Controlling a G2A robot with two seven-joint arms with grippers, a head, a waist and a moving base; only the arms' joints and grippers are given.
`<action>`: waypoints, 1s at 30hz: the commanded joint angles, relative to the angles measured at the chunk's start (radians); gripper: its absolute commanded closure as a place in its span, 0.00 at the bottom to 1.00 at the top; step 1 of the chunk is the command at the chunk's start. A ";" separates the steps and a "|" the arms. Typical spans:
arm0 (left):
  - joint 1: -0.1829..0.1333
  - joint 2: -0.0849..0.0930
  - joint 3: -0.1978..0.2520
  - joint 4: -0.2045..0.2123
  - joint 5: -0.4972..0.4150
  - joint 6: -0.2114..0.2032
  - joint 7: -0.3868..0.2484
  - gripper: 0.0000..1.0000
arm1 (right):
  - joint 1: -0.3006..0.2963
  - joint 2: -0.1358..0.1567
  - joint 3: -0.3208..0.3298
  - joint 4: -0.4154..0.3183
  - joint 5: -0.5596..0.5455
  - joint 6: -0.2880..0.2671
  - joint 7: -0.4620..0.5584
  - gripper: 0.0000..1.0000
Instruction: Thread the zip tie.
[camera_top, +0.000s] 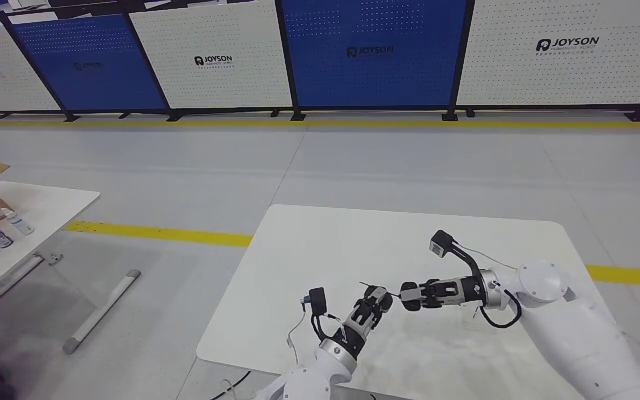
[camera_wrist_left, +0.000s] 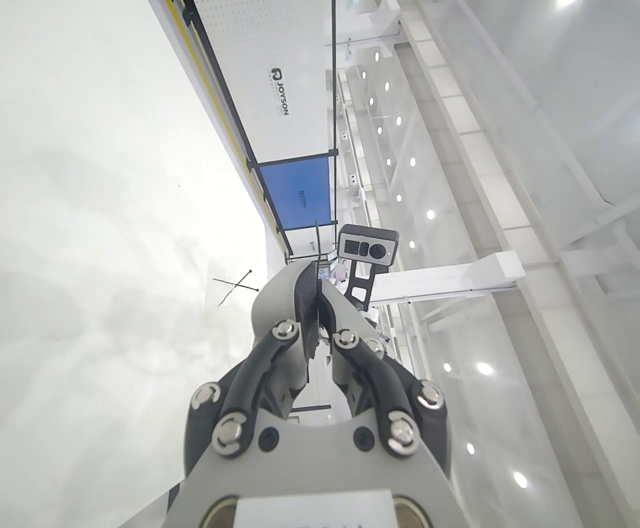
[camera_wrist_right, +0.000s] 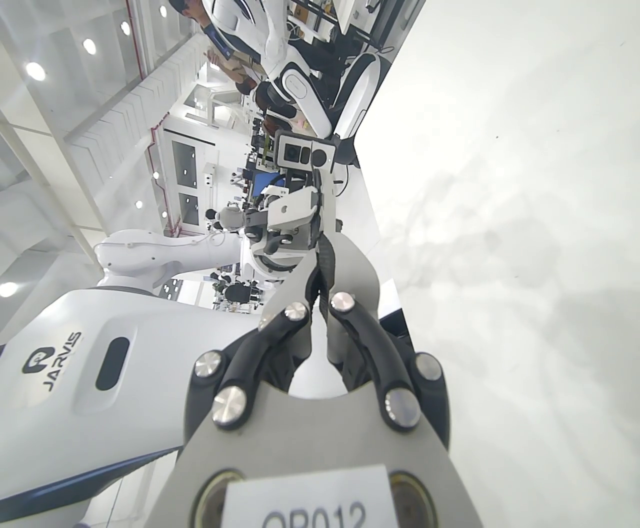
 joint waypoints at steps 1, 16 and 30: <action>0.002 -0.001 0.000 0.000 0.009 -0.001 -0.001 1.00 | 0.000 0.000 0.000 0.000 0.000 0.000 0.000 1.00; 0.013 -0.008 0.007 0.003 0.078 0.024 0.019 1.00 | -0.063 0.024 0.068 -0.056 -0.019 0.008 -0.044 0.00; 0.016 -0.014 0.016 -0.001 0.093 0.064 0.037 1.00 | -0.130 0.058 0.157 -0.110 -0.044 -0.002 -0.064 0.00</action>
